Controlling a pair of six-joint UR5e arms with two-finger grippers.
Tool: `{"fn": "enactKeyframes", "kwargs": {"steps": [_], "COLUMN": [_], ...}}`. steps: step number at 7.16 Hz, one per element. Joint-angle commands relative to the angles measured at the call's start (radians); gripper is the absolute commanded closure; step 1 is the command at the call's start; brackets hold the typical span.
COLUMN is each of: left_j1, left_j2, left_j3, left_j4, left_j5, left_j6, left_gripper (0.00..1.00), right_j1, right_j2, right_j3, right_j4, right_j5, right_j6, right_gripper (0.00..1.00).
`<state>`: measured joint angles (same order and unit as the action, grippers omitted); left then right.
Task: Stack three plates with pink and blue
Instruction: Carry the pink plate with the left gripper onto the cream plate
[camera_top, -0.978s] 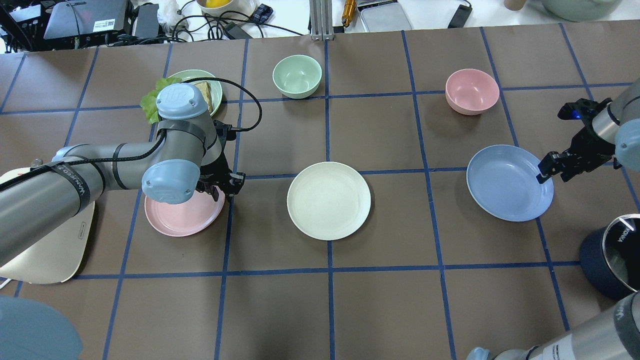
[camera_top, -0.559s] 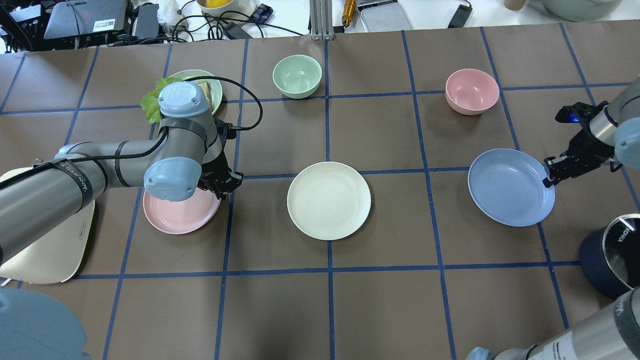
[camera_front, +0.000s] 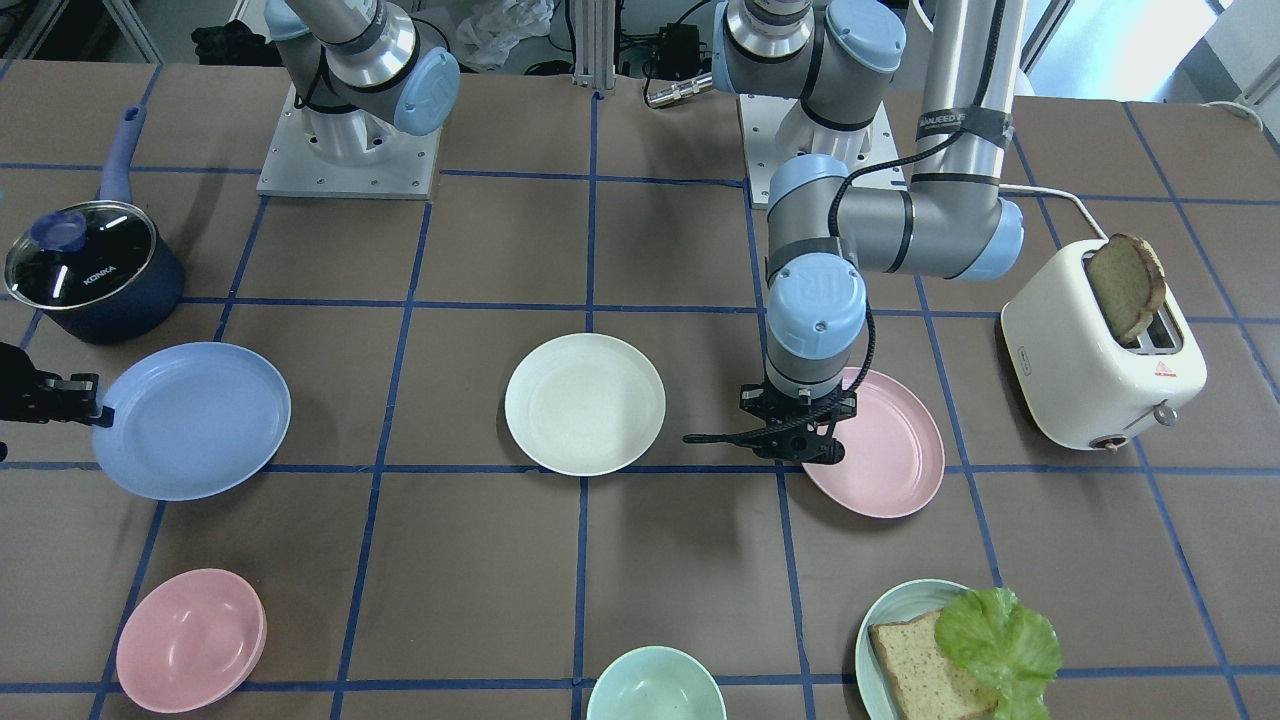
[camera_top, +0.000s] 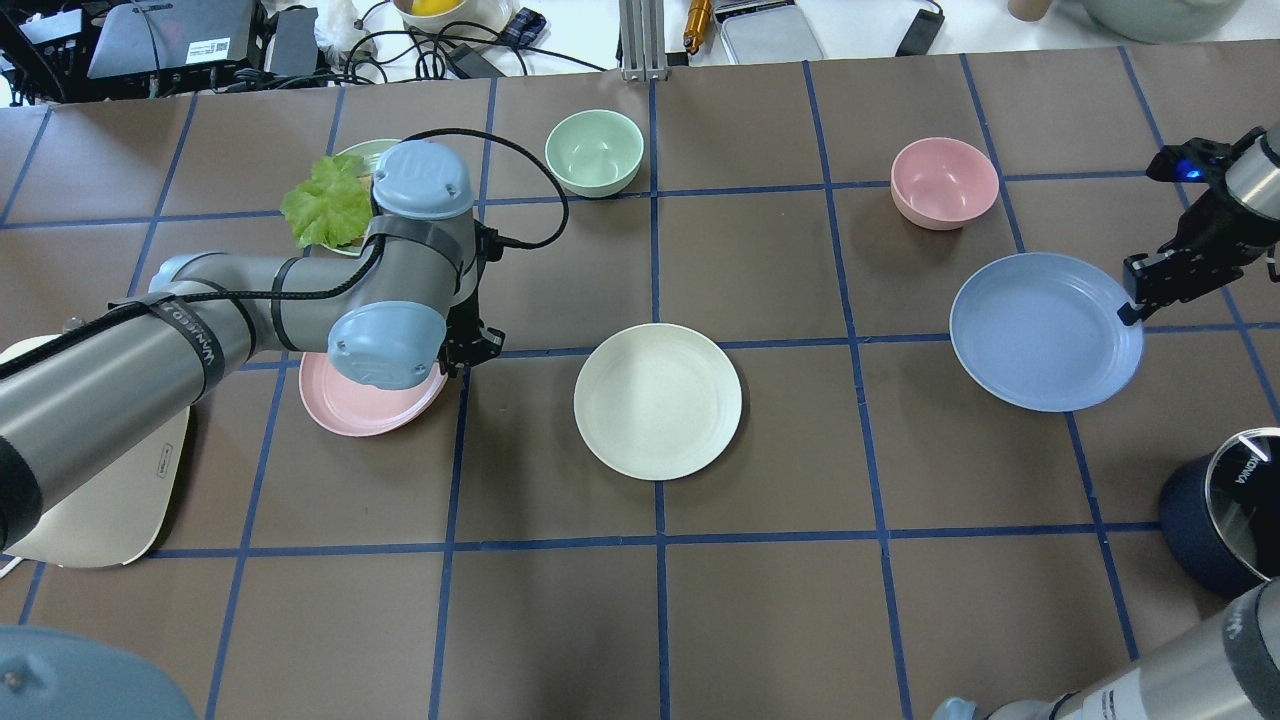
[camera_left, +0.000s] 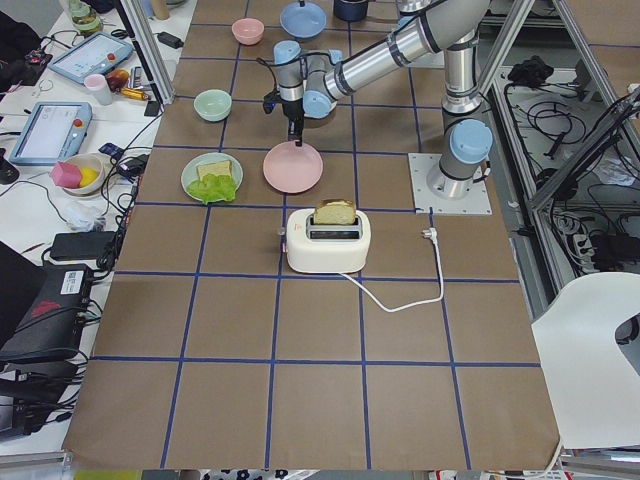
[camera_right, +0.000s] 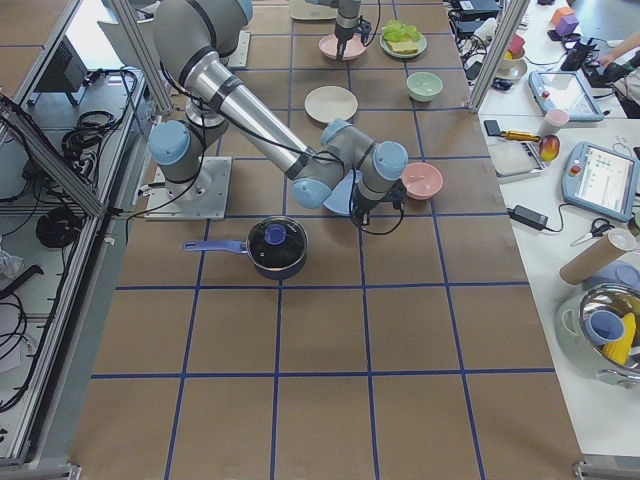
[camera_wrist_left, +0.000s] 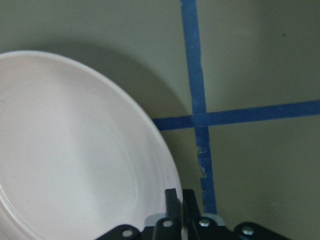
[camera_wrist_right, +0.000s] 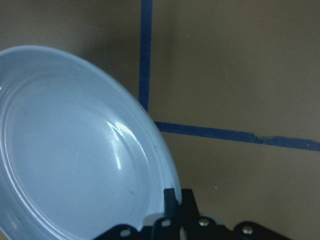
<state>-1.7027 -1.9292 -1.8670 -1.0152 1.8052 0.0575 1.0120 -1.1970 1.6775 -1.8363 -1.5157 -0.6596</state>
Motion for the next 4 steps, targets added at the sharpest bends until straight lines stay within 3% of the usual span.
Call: {"fn": "enactKeyframes", "kwargs": {"steps": [1,4], "left_j1": [-0.078,-0.219], "left_j2": [-0.005,-0.031], "left_j3": [0.078,0.223], "left_j4": [-0.034,-0.164], "left_j5": [0.037,0.045], "left_j6": [-0.001,-0.002], "left_gripper": [1.00,1.00], "right_j1": [0.019,0.022], "right_j2": [-0.001,-0.003], "right_j3": [-0.033,-0.033], "right_j4": [0.031,0.037], "right_j5": [0.000,0.000], "right_j6": [0.012,0.024], "right_gripper": [1.00,1.00]}}
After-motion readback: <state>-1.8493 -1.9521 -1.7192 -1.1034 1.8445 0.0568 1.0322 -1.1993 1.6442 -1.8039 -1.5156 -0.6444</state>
